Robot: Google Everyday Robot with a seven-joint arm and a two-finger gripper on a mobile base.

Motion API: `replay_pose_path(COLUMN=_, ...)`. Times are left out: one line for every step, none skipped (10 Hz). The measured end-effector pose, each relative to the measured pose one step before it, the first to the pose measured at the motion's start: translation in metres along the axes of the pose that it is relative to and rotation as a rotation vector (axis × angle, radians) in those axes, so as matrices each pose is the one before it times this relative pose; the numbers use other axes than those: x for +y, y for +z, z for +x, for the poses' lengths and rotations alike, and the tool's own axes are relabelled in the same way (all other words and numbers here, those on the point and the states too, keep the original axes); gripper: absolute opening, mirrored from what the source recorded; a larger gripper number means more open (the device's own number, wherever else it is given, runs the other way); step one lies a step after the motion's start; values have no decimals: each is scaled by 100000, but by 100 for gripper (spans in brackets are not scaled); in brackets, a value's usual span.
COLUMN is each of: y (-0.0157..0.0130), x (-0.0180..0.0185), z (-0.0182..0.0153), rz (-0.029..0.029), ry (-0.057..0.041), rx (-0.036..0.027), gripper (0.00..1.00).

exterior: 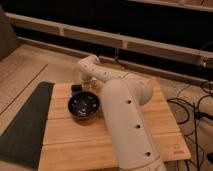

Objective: Place the eraser on the white sponge

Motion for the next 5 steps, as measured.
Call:
replay_pose_path(y=-285, x=-643, z=108, rz=1280, ry=-1181, rx=747, gripper=70)
replay_pose_path(y=-220, x=-478, z=26, rz=873, ry=-757, rx=340, gripper=76)
replay_pose_path(y=-216, x=-607, z=-75, rz=991, ry=-1195, rx=498, gripper=80)
replay_pose_path(y=-114, x=-382, z=42, rz=563, ry=-661, rx=313, gripper=80)
replay_pose_path(y=-17, x=-264, z=119, rz=267, ry=-662, rx=285, gripper=80)
